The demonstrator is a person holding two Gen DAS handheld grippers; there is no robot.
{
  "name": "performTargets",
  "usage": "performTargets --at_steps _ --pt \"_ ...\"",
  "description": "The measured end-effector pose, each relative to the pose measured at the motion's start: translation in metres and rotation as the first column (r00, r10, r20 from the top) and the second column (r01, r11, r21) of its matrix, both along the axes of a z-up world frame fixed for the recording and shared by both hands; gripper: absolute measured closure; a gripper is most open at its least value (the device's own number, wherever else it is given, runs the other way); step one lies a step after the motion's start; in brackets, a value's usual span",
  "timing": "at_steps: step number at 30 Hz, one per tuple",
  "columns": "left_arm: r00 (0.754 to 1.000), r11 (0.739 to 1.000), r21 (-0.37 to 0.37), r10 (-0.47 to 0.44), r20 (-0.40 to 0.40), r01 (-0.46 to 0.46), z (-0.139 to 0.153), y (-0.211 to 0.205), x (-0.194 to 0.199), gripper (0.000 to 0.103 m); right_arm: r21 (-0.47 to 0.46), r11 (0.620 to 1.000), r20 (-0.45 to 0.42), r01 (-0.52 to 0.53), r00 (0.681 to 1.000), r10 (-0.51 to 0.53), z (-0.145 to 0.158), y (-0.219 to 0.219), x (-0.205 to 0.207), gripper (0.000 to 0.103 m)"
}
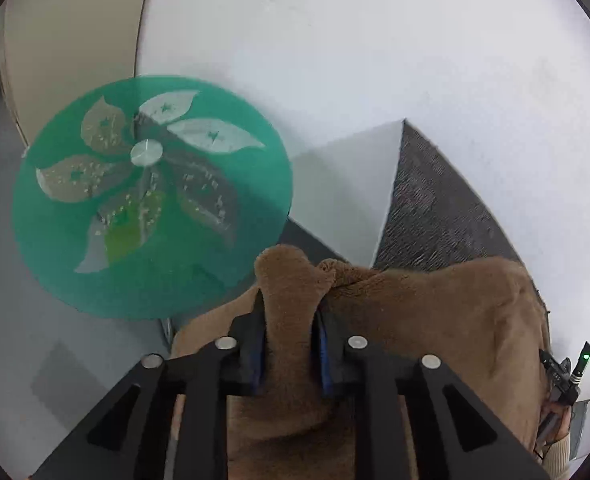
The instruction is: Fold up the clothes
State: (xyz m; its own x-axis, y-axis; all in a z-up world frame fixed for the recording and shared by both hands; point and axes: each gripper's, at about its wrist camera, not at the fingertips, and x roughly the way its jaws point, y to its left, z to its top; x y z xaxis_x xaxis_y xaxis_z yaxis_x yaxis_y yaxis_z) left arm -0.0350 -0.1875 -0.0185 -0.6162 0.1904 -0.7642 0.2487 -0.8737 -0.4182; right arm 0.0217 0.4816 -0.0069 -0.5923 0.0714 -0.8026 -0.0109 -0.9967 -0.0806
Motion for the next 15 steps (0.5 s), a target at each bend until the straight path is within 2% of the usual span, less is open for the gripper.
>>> performTargets --at_steps 1,3,4,5,7,9,11,15 --pt "0.999 1.000 -0.003 0.008 -0.038 -0.008 0.010 0.001 0.001 0.069 0.000 1.000 0.000 0.000 1.000 0.000 0.000 0.000 0.000 0.021" --pt "0.993 1.000 -0.012 0.021 -0.112 -0.022 0.030 0.006 0.004 0.052 -0.001 1.000 0.000 0.000 1.000 0.000 0.000 0.001 -0.001 0.021" --pt "0.989 0.999 -0.021 0.024 -0.149 -0.028 0.042 0.011 0.005 0.047 -0.001 1.000 0.000 0.000 1.000 0.000 0.000 0.001 -0.001 0.021" --pt "0.984 0.999 -0.028 0.009 -0.176 -0.014 0.053 0.021 0.004 0.041 -0.001 1.000 0.000 0.000 1.000 0.000 0.000 0.001 -0.001 0.021" --pt "0.976 0.998 -0.042 -0.051 -0.213 0.043 0.072 0.045 0.000 0.034 -0.001 1.000 0.000 0.000 1.000 0.000 0.000 0.001 -0.001 0.021" --pt "0.964 0.985 -0.047 -0.169 -0.205 0.163 0.082 0.083 -0.011 0.028 -0.014 1.000 0.007 -0.003 1.000 0.003 0.001 0.003 -0.002 0.020" --pt "0.940 0.958 -0.052 -0.288 -0.181 0.283 0.086 0.123 -0.022 0.024 -0.054 0.999 0.028 0.003 1.000 -0.002 0.007 0.005 -0.003 0.020" --pt "0.884 0.890 -0.028 -0.455 -0.107 0.454 0.078 0.199 -0.054 0.024 -0.277 0.960 -0.003 0.033 0.999 -0.035 0.038 0.010 -0.010 0.020"
